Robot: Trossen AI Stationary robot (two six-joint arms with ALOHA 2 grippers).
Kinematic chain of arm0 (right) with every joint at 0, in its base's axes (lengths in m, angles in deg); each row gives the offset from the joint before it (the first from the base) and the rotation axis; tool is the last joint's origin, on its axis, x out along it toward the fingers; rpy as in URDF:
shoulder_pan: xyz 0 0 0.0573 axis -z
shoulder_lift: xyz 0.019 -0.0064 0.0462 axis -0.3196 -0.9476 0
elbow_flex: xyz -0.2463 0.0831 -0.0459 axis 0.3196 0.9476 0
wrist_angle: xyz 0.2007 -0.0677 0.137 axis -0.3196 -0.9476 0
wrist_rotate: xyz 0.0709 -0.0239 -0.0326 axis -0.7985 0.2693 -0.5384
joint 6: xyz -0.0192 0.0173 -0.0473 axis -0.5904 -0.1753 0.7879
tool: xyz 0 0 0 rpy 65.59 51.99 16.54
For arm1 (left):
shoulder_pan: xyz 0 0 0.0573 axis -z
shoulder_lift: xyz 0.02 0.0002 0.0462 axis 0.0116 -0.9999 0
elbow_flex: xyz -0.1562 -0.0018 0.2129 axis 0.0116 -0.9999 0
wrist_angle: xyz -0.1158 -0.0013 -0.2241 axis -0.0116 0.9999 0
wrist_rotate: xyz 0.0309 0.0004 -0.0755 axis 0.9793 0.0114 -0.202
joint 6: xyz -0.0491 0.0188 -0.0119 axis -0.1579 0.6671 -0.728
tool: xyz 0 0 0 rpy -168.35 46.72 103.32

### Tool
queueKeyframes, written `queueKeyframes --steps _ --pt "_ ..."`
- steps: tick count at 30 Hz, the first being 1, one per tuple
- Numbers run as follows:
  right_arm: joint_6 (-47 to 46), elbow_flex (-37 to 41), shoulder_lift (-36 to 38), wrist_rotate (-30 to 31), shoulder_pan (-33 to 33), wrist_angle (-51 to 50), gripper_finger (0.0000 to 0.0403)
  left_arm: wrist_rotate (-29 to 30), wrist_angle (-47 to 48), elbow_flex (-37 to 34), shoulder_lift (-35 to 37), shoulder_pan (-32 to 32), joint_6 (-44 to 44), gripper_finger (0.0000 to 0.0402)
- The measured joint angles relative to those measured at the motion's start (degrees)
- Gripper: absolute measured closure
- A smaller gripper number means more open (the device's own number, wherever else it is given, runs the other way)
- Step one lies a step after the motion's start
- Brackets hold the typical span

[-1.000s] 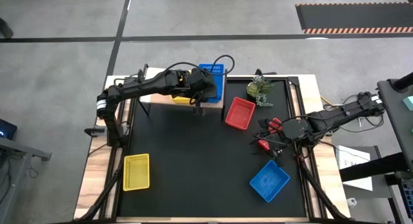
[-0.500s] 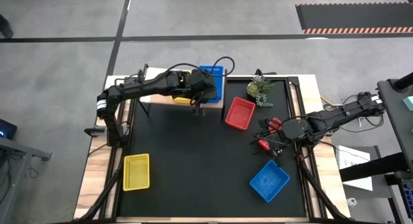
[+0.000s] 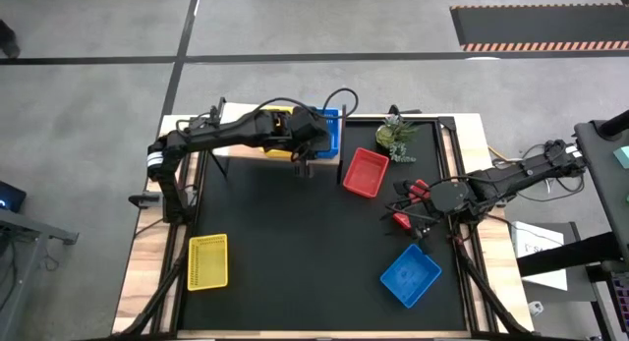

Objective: Stack baskets on shelf by color
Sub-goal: Put the left red bin on the shelf

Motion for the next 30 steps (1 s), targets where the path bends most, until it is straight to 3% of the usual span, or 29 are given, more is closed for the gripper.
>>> queueKeyframes --steps 13,17,22,30 --pt "-0.5 0.0 0.0 0.0 0.0 -0.5 0.0232 0.0 0.9 0.8 2.1 0.3 -0.5 0.034" --pt "-1.4 0.0 0.0 0.0 0.0 -1.6 0.0232 -0.4 1.0 0.6 3.2 1.5 -4.9 0.034" --pt "-1.9 0.0 0.0 0.0 0.0 -1.6 0.0232 -4.9 0.4 -1.6 4.9 5.8 -8.1 0.034" --pt "-1.9 0.0 0.0 0.1 0.0 -0.9 0.0232 -5.5 -5.2 -7.0 5.4 16.1 -8.1 0.034"
